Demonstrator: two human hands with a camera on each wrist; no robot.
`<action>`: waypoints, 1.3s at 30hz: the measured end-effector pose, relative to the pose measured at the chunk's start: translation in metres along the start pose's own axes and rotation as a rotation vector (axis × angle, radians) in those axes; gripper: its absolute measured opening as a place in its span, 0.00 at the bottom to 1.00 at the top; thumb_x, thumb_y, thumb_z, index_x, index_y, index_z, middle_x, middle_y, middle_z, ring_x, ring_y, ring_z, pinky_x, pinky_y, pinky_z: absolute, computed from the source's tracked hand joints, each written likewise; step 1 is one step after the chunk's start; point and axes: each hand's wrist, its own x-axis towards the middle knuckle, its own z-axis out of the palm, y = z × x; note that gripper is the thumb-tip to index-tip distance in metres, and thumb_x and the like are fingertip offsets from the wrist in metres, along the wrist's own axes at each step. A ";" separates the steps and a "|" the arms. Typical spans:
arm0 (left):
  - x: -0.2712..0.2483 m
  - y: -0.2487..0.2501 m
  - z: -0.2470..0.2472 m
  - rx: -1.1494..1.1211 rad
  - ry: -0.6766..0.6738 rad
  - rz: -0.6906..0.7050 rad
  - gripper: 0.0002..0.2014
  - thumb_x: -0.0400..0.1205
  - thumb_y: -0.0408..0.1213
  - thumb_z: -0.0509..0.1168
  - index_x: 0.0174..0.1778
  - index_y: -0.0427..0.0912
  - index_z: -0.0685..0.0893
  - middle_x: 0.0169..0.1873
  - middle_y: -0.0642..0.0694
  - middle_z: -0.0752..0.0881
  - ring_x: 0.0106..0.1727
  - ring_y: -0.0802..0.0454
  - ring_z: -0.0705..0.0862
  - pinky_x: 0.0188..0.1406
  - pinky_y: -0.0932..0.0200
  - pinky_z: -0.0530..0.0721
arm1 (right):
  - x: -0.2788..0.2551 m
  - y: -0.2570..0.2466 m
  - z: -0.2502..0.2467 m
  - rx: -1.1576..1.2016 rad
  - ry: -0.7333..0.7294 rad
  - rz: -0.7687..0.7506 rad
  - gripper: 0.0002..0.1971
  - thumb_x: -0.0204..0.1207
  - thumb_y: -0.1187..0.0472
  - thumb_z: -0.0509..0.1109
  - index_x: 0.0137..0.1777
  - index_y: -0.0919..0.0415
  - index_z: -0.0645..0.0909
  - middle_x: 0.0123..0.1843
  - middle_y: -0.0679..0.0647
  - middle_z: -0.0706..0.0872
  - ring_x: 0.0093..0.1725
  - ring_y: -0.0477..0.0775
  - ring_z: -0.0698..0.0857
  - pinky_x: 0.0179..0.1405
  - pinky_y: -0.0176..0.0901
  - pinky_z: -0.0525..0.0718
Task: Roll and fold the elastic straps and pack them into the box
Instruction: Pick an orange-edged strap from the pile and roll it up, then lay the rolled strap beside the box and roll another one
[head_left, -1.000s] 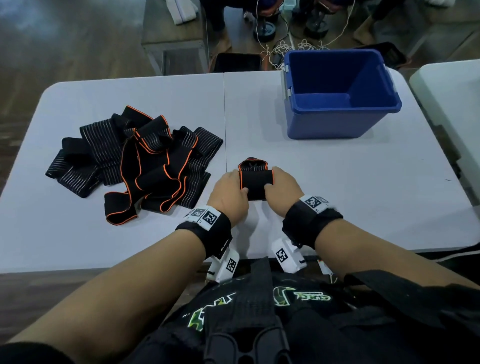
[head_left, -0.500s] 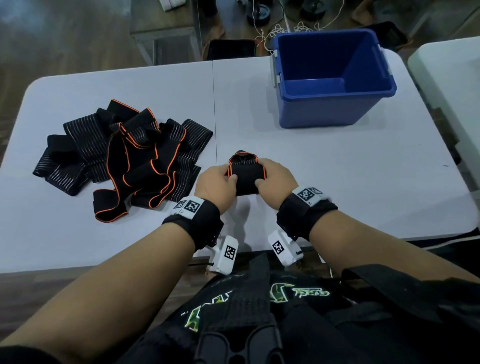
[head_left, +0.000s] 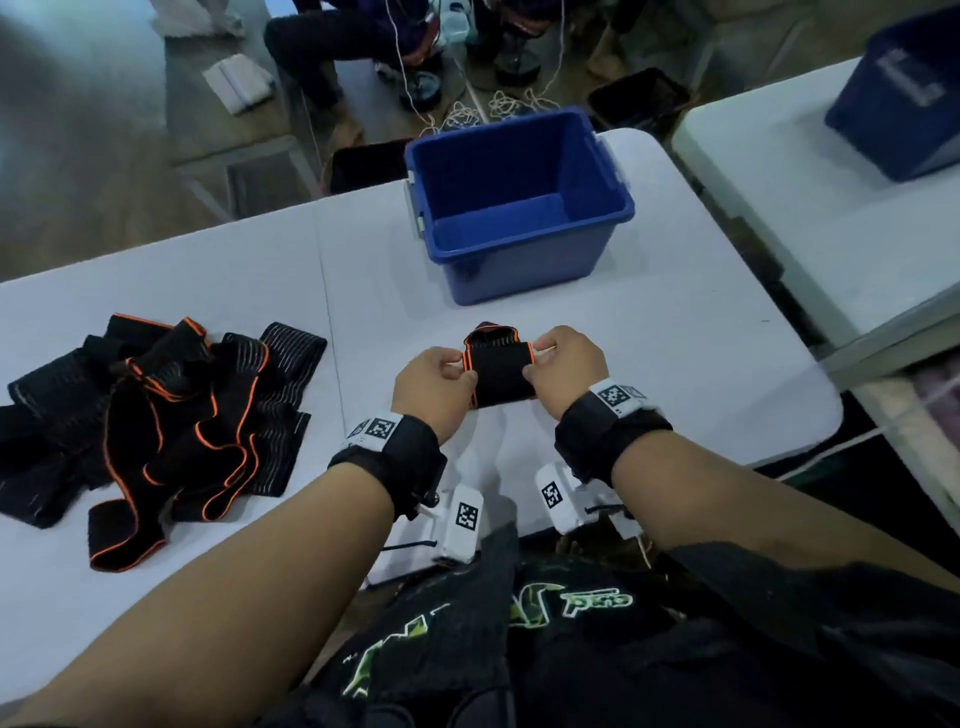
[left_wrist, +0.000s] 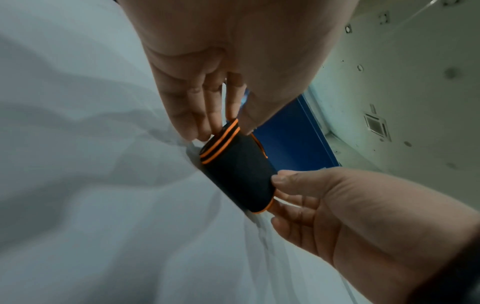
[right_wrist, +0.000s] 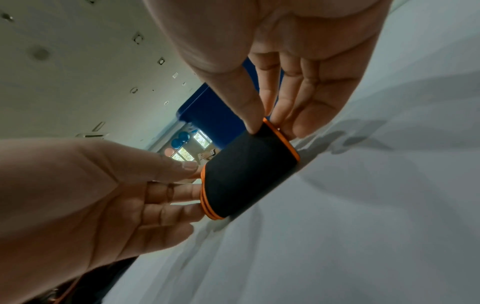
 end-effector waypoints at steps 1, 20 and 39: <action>0.002 0.010 0.010 0.005 -0.029 0.021 0.09 0.79 0.37 0.70 0.54 0.52 0.83 0.40 0.52 0.89 0.48 0.48 0.89 0.57 0.49 0.87 | 0.003 0.006 -0.011 0.010 0.029 0.008 0.14 0.75 0.65 0.70 0.61 0.57 0.80 0.50 0.52 0.86 0.49 0.53 0.83 0.45 0.35 0.73; 0.007 0.091 0.097 -0.112 -0.222 0.163 0.22 0.80 0.40 0.70 0.72 0.52 0.79 0.56 0.57 0.86 0.55 0.46 0.89 0.61 0.41 0.88 | 0.052 0.059 -0.127 0.189 0.089 -0.046 0.25 0.75 0.67 0.72 0.72 0.56 0.74 0.67 0.54 0.83 0.60 0.51 0.84 0.66 0.49 0.82; -0.062 -0.084 -0.098 0.104 0.365 -0.052 0.11 0.84 0.36 0.65 0.60 0.47 0.85 0.53 0.54 0.84 0.45 0.59 0.83 0.53 0.61 0.78 | -0.014 -0.076 0.075 -0.300 -0.548 -0.439 0.04 0.71 0.57 0.74 0.44 0.50 0.81 0.46 0.49 0.85 0.50 0.54 0.87 0.52 0.47 0.86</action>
